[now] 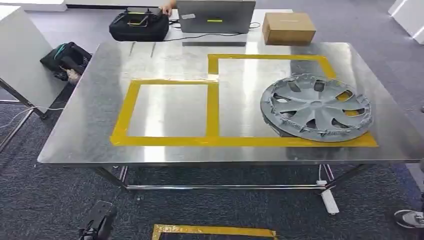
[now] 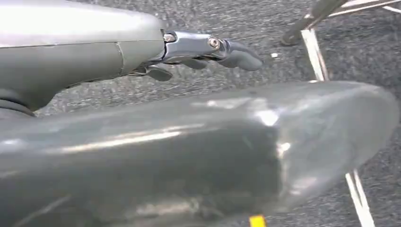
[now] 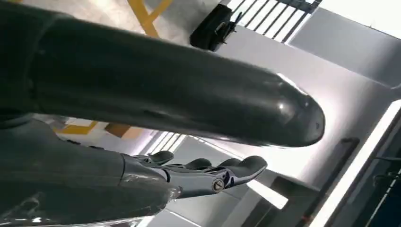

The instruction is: Take the parts from the cabinet and place them on the table.

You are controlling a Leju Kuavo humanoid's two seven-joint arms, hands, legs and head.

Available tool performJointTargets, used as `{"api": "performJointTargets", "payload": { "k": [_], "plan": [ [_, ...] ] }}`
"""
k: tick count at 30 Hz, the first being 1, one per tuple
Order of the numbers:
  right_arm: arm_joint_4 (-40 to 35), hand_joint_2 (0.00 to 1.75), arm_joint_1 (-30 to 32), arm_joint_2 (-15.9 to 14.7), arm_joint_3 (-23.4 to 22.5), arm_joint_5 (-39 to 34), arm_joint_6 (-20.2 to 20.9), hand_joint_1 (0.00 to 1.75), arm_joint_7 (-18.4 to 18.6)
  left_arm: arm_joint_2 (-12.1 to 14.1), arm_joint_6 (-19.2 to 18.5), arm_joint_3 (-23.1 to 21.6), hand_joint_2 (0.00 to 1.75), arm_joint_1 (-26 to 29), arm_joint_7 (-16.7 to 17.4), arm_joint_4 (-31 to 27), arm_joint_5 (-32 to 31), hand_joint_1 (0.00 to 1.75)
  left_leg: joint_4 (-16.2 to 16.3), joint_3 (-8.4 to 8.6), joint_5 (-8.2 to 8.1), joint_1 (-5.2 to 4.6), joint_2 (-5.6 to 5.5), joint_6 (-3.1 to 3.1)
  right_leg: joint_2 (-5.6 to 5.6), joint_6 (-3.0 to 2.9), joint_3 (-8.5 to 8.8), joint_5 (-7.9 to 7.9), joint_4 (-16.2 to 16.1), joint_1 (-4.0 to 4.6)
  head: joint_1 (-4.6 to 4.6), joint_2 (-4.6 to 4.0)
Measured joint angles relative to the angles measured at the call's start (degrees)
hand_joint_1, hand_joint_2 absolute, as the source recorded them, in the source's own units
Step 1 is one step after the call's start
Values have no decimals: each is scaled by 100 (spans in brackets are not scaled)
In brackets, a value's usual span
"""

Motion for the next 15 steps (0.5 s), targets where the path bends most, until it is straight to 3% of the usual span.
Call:
{"api": "performJointTargets", "payload": {
  "k": [2, 3, 4, 5, 6, 8, 9, 10, 12, 13, 14, 15],
  "plan": [
    [0, 0, 62, 0, -29, -13, -81, 0, 2, 0, 18, -2, 0, 2, -24, 0, 38, 0, 2, -124, 105, -19, -3, -8, 0, -68, 628, 383, -777, 37, -2, 0],
    [-4, 0, 86, 0, -63, -24, -132, 0, 2, 0, 35, -4, 0, 0, -33, 0, 48, 0, 10, -159, 156, -23, -4, -21, 0, -114, 1032, 404, -1307, 63, -2, 0],
    [-9, 0, 106, 0, -103, -52, -182, 0, 9, 4, 57, -4, 0, 9, -42, 0, 64, 0, 17, -198, 193, -57, -11, -52, -10, -147, 1330, 209, -1767, 90, -2, 0],
    [-28, 0, 177, 0, -162, -77, -226, 0, 6, 11, 74, -4, 0, 11, -44, 0, 79, 0, 18, -200, 247, -54, -10, -73, -11, -147, 1404, 213, -1863, 86, -26, 0],
    [-33, 0, 287, 2, -242, -109, -284, 0, 20, 24, 116, -9, 0, 18, -50, -4, 103, 0, 7, -198, 293, -41, -9, -106, -8, -164, 1306, 231, -1879, 101, 8, 0],
    [-39, 0, 479, 17, -376, -142, -387, 0, 70, 70, 212, -11, 0, 65, -57, -28, 149, 0, -13, -210, 367, -34, -15, -181, -17, -268, 1253, 306, -1886, 113, 22, 0],
    [-42, 0, 569, 26, -440, -166, -446, 0, 109, 85, 243, -17, 0, 95, -59, -48, 162, 0, 42, -248, 250, -14, -15, -221, -44, -314, 1213, 383, -1910, 77, 22, 0],
    [-48, 0, 673, 44, -512, -190, -494, 0, 129, 96, 269, -20, 0, 114, -66, -61, 175, 0, 217, -310, -80, -12, -12, -273, -42, -356, 1149, 441, -1911, 69, -6, 0],
    [-57, 0, 871, 81, -641, -175, -628, 0, 188, 101, 304, -17, 0, 115, -94, -72, 219, 0, 1007, -512, -820, 26, -11, -350, -47, -376, 1051, 577, -1906, 55, -13, 0],
    [-63, 0, 980, 113, -721, -164, -708, 0, 208, 98, 317, -15, 0, 113, -107, -83, 225, 0, 1452, -606, -1023, 46, -9, -375, -53, -367, 953, 654, -1895, 49, -13, 0],
    [-70, 0, 1095, 149, -792, -162, -744, 0, 208, 98, 326, -17, 0, 119, -110, -98, 234, 0, 1738, -624, -1032, 64, -8, -395, -56, -354, 862, 717, -1887, 42, -13, 0],
    [-70, 0, 1178, 183, -867, -162, -761, 0, 210, 101, 330, -17, 0, 131, -110, -109, 243, 0, 1759, -528, -890, 77, -8, -413, -58, -334, 766, 776, -1874, 30, -9, 0]
  ]
}}
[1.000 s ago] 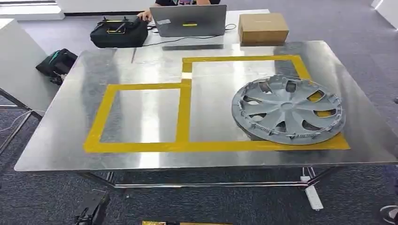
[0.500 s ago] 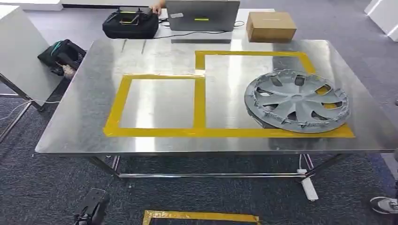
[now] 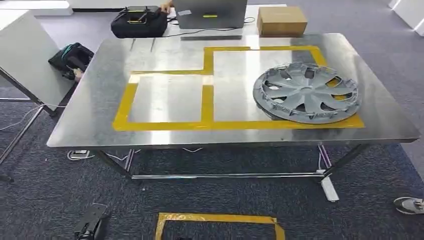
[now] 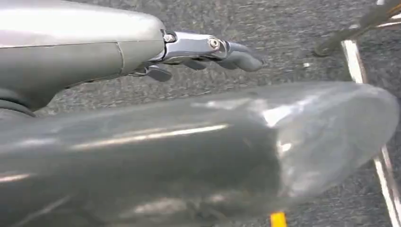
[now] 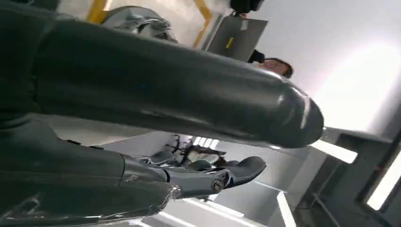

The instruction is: Take the parts from the cabinet and place them on the table.

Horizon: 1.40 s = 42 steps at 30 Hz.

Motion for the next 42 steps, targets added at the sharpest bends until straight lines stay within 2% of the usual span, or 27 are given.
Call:
{"api": "performJointTargets", "payload": {
  "k": [2, 3, 4, 5, 8, 9, 10, 13, 15, 17, 18, 19, 20, 22, 24, 26, 28, 29, 30, 32, 33, 35, 36, 37, 39, 40, 42],
  "plan": [
    [-4, 0, 99, 46, -96, 0, -46, 0, 48, 15, 28, 0, 0, 7, -2, -22, 26, 0, -551, 471, 378, 28, 0, -27, 6, 61, -153, 99, 29, -33, -6, 0],
    [-22, 0, 166, 88, -160, 15, -140, 0, 193, 26, 59, 11, 0, 5, -15, -46, 46, 0, -1100, 875, 472, 48, 0, -40, 8, 106, -206, 147, 42, -47, -4, 0],
    [-52, 0, 263, 142, -258, 70, -274, 0, 357, 20, 102, 22, 0, 3, -22, -85, 70, 0, -1595, 1282, 387, 68, -4, -55, 4, 154, -252, 183, 49, -26, -13, 0],
    [-72, 0, 381, 220, -377, 126, -391, 0, 541, 33, 146, 28, 0, 5, -28, -114, 99, 0, -1943, 1437, 307, 36, -45, 10, -12, 188, -284, 225, 59, -32, 0, 0],
    [-61, 0, 783, 714, -911, 446, -496, 0, 1212, 22, 297, 26, 0, 102, -31, -168, 131, 0, -1962, 1314, 407, -4, -49, 182, -25, 284, -284, 438, -74, -44, 5, 0],
    [-18, 0, 909, 984, -1166, 622, -353, 0, 1423, 22, 345, 26, 0, 142, -31, -194, 140, 0, -2010, 1266, 474, 32, -29, 256, -12, 313, -348, 405, -55, -69, -4, 0],
    [57, 0, 990, 1219, -1402, 752, -183, 0, 1438, 22, 369, 24, 0, 164, -28, -212, 147, 0, -2010, 1206, 521, 22, -14, 315, -3, 324, -437, 137, 100, -61, 22, 0],
    [210, 0, 1024, 1767, -2013, 1009, 170, 0, 1420, 15, 402, 22, 0, 181, -28, -262, 149, 0, -2003, 1017, 662, -17, 17, 394, 10, 348, -852, -738, 1459, -55, 20, 0],
    [269, 0, 1014, 2015, -2251, 1104, 297, 0, 1477, 11, 402, 20, 0, 181, -26, -269, 155, 0, -1996, 934, 725, -32, 38, 393, 10, 349, -847, -811, 1849, -55, 22, 0],
    [304, 0, 1001, 2196, -2444, 1156, 382, 0, 1525, 9, 402, 22, 0, 178, -24, -271, 158, 0, -1995, 873, 788, -38, 43, 373, 9, 325, -308, -497, 1207, -55, 20, 0],
    [313, 0, 983, 2253, -2529, 1176, 404, 0, 1534, 7, 402, 22, 0, 174, -24, -273, 158, 0, -1990, 845, 820, -38, 43, 349, 8, 303, 153, -318, 522, -55, 24, 0],
    [317, 0, 965, 2293, -2586, 1211, 411, 0, 1537, 7, 402, 22, 0, 173, -24, -282, 160, 0, -1978, 836, 845, -38, 43, 326, 11, 284, 497, -312, 44, -55, 24, 0],
    [317, 0, 932, 2328, -2639, 1215, 419, 0, 1541, 7, 402, 24, 0, 174, -24, -295, 158, 0, -1959, 790, 880, -66, 40, 289, 19, 262, 669, -374, -226, -27, 18, 0],
    [323, 0, 929, 2411, -2731, 1217, 420, 0, 1541, 9, 402, 24, 0, 169, -22, -304, 160, 0, -1957, 772, 963, -50, 38, 219, 20, 223, 539, -323, -158, -8, 26, 0],
    [337, 0, 924, 2478, -2767, 1220, 420, 0, 1548, 15, 402, 20, 0, 186, -22, -306, 160, 0, -1955, 720, 995, -44, 34, 141, 12, 108, 451, -231, -177, -34, 24, 0],
    [337, 0, 895, 2525, -2803, 1226, 446, 0, 1616, 15, 402, 20, 0, 184, -22, -306, 160, 0, -1528, 546, 406, -23, 33, 66, 1, 4, 363, -120, -168, -34, -2, 0],
    [358, 0, 892, 2623, -2888, 1325, 656, 0, 2104, 13, 404, 20, 0, 170, -22, -306, 158, 0, -658, 295, -202, -14, 33, 23, 1, -7, 201, 6, -158, -26, -6, 0],
    [422, 0, 885, 2737, -2969, 1408, 833, 0, 2372, 7, 404, 20, 0, 169, -15, -306, 158, 0, -278, 215, -337, -9, 33, 9, 2, -2, 110, 67, -150, -23, -11, 0],
    [593, 0, 865, 2947, -3157, 1581, 1121, 0, 2604, 0, 407, 20, 0, 170, -2, -306, 157, 0, -137, 247, -273, -7, 33, -2, 1, 7, 22, 137, -148, -21, -6, 0],
    [958, 0, 816, 3365, -3665, 1994, 1636, 0, 2902, -11, 415, 24, 0, 170, 37, -306, 157, 0, -507, 609, 166, 2, 33, -5, -15, 30, -140, 247, -121, -25, -6, 0],
    [1172, 0, 785, 3620, -3941, 2157, 1758, 0, 3071, -13, 420, 24, 0, 171, 63, -306, 155, 0, -932, 923, 353, 12, 32, 0, -19, 46, -217, 300, -106, -28, -11, 0],
    [1574, 0, 951, 3974, -4245, 1850, 1297, 0, 3726, -28, 426, 28, 0, 153, 87, -308, 160, 0, -1988, 1720, 285, 21, 0, 11, -45, 104, -301, 372, -47, 2, -13, 0],
    [1675, 0, 1183, 4135, -4155, 1460, 791, 0, 4078, -35, 426, 33, 0, 139, 87, -308, 175, 0, -2218, 1761, 173, 7, -22, 92, -90, 139, -334, 439, -35, 5, -2, 0],
    [1709, 0, 1430, 4244, -3893, 1040, 210, 0, 4461, -44, 424, 33, 0, 140, 87, -306, 192, 0, -2166, 1696, 207, -2, -24, 121, -97, 165, -349, 504, -50, -5, -6, 0],
    [1751, 0, 1834, 4383, -3352, 848, -164, 0, 4818, -48, 374, 26, 0, 186, 76, -295, 243, 0, -2164, 1641, 271, -16, 5, 216, -76, 229, -366, 596, -88, -18, -6, 0],
    [1779, 0, 1949, 4435, -3140, 863, -32, 0, 4833, -52, 334, 22, 0, 179, 55, -289, 274, 0, -2173, 1609, 316, -4, 47, 271, -31, 244, -417, 472, -35, -39, -9, 0],
    [1882, 0, 1930, 4516, -2984, 1012, 469, 0, 4639, -61, 291, 17, 0, 134, -4, -267, 335, 0, -2173, 1496, 419, -15, 93, 346, -15, 277, -636, -260, 639, -36, -7, 0]
  ]
}}
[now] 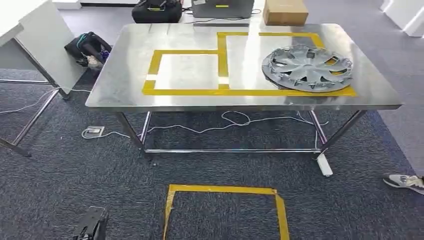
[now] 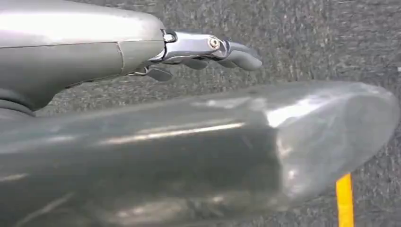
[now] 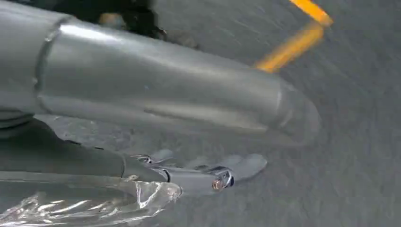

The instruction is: Take the parts from the cabinet and place them on the table.

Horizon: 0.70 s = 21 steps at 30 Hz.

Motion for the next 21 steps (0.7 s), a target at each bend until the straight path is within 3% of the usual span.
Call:
{"api": "performJointTargets", "payload": {
  "k": [1, 2, 3, 4, 5, 6, 7, 8, 9, 11, 12, 13, 14, 18, 21],
  "plan": [
    [94, 0, -87, 6, -29, 68, 142, 0, -199, -9, -18, 0, 0, -23, -28, 13, 26, 0, 0, -72, 60, -10, 18, 12, 3, 9, -108, -298, 484, 2, 11, 0],
    [226, 0, -202, 6, -70, 129, 251, 0, -409, -15, -46, -2, 0, -38, -48, 24, 63, 0, 3, -143, 119, -16, 34, 15, 4, 15, -185, -445, 889, 5, 2, 0],
    [403, 0, -331, 6, -120, 187, 348, 0, -604, -19, -61, -4, 0, -44, -65, 41, 74, 0, 8, -215, 175, -21, 46, 12, 6, 12, -191, -405, 1138, 10, 9, 0],
    [556, 0, -450, 4, -160, 236, 417, 0, -727, -22, -83, -11, 0, -53, -81, 61, 87, 0, 15, -287, 233, -22, 51, 6, 7, -2, -81, -214, 1147, 14, 7, 0],
    [696, 0, -544, 4, -192, 253, 462, 0, -818, -26, -92, -20, 0, -64, -94, 79, 103, 0, 25, -345, 280, -23, 52, -4, 7, -21, 155, 23, 921, 19, 7, 0],
    [794, 0, -615, 4, -201, 269, 482, 0, -856, -31, -94, -24, 0, -73, -98, 90, 105, 0, 38, -394, 321, -22, 49, -17, 7, -41, 517, 195, 467, 24, 7, 0],
    [870, 0, -678, 4, -208, 277, 493, 0, -873, -37, -94, -28, 0, -85, -103, 98, 111, 0, 49, -420, 352, -23, 43, -37, 10, -67, 936, 208, -109, 27, 9, 0],
    [933, 0, -748, 4, -223, 290, 499, 0, -893, -44, -96, -35, 0, -89, -114, 109, 118, 0, 65, -445, 378, -43, 41, -72, 13, -96, 1273, -18, -648, 47, 9, 0],
    [975, 0, -797, 4, -238, 293, 513, 0, -917, -44, -96, -37, 0, -99, -116, 114, 118, 0, 91, -468, 405, -51, 41, -98, 11, -119, 1422, -73, -845, 55, 0, 0],
    [1082, 0, -839, 4, -291, 297, 515, 0, -930, -46, -96, -46, 0, -127, -116, 127, 120, 0, 119, -540, 448, -47, 42, -154, 17, -168, 1305, -115, -904, 52, -13, 0],
    [1117, 0, -837, 4, -293, 301, 524, 0, -946, -41, -96, -52, 0, -129, -116, 136, 122, 0, 122, -560, 344, -56, 41, -3, 14, -141, 1287, -113, -904, 54, 2, 0],
    [1175, 0, -843, 4, -297, 301, 594, 0, -950, -41, -98, -63, 0, -131, -116, 142, 124, 0, 126, -569, 380, -58, 39, 95, 15, -160, 1274, -102, -895, 64, -11, 0],
    [1226, 0, -860, 0, -308, 301, 659, 0, -976, -41, -98, -72, 0, -133, -116, 157, 124, 0, 122, -574, 443, -53, 39, 128, 16, -182, 1266, -88, -891, 78, -6, 0],
    [1571, 0, -1037, -88, -343, 297, 812, 0, -1186, -39, -109, -107, 0, -180, -116, 212, 129, 0, 118, -624, 504, -38, 38, 110, 15, -200, 1199, -38, -857, 92, -6, 0],
    [1761, 0, -1134, -149, -321, 277, 797, 0, -1330, -37, -111, -133, 0, -194, -116, 253, 161, 0, 145, -663, 540, -43, 36, 55, 9, -200, 1149, -38, -810, 89, -4, 0]
  ]
}}
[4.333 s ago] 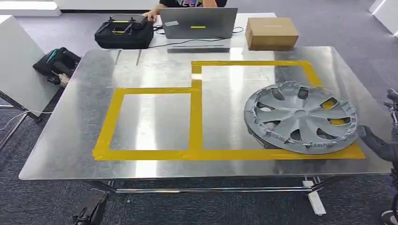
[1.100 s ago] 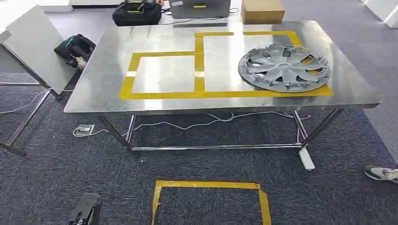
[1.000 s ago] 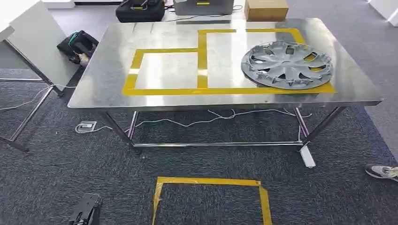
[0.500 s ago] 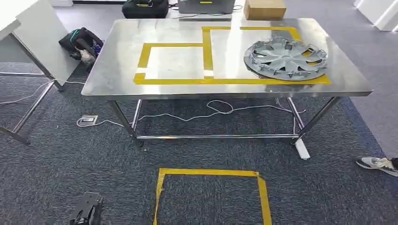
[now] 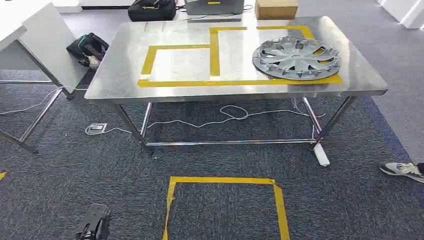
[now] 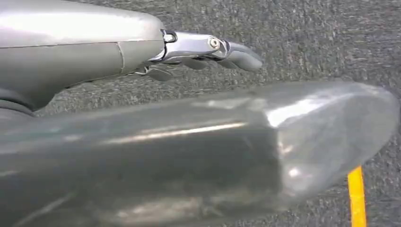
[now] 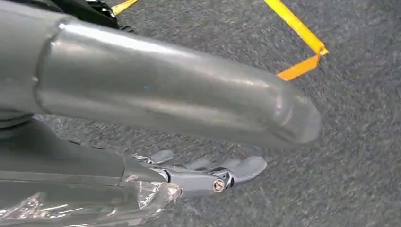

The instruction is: Take the parts from the cabinet and place them on the table.

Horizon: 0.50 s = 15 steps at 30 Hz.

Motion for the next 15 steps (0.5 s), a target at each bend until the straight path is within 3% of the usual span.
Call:
{"api": "performJointTargets", "payload": {
  "k": [5, 6, 7, 9, 10, 11, 12, 13, 15],
  "plan": [
    [125, 0, -65, -118, 90, -90, -96, 0, -59, 0, -7, -35, 0, 0, 0, 35, 37, 0, 16, -73, 37, -7, -9, -43, -13, 69, -37, 27, -15, -7, -4, 0],
    [129, 0, -72, -156, 98, -96, -105, 0, -64, -7, -15, -39, 0, -3, 0, 35, 42, 0, -54, -53, 84, 61, -2, -75, 0, 95, -41, -28, 43, -7, -2, 0],
    [151, 0, -70, -168, 127, -129, -131, 0, -75, -7, -20, -39, 0, -14, -2, 42, 44, 0, -56, -69, 81, 62, -4, -68, 12, 131, -127, -216, 240, -1, 24, 0],
    [184, 0, -68, -225, 182, -210, -201, 0, -81, -13, -20, -53, 0, -27, -2, 48, 81, 0, -52, -107, 94, 62, -1, -54, 12, 184, -545, -765, 1158, -30, 15, 0],
    [201, 0, -67, -236, 203, -216, -210, 0, -81, -15, -20, -61, 0, -28, -2, 50, 83, 0, -45, -130, 101, 62, 1, -56, 12, 206, -750, -948, 1606, -33, 22, 0],
    [216, 0, -62, -254, 218, -225, -225, 0, -81, -15, -22, -63, 0, -27, 0, 53, 88, 0, -36, -152, 109, 62, 2, -61, 12, 224, -867, -1001, 1861, -39, 20, 0],
    [230, 0, -57, -277, 232, -234, -225, 0, -81, -20, -22, -70, 0, -27, 0, 57, 92, 0, -23, -169, 116, 67, 2, -69, 11, 239, -845, -914, 1820, -55, 20, 0],
    [241, 0, -57, -293, 245, -238, -225, 0, -81, -26, -26, -77, 0, -27, 0, 57, 92, 0, -4, -188, 124, 76, 1, -82, 9, 249, -666, -687, 1479, -71, 20, 0],
    [254, 0, -63, -341, 300, -265, -236, 0, -81, -33, -37, -101, 0, -28, 0, 59, 92, 0, 55, -215, 125, 105, 0, -131, -16, 297, -68, -183, 350, -112, 22, 0]
  ]
}}
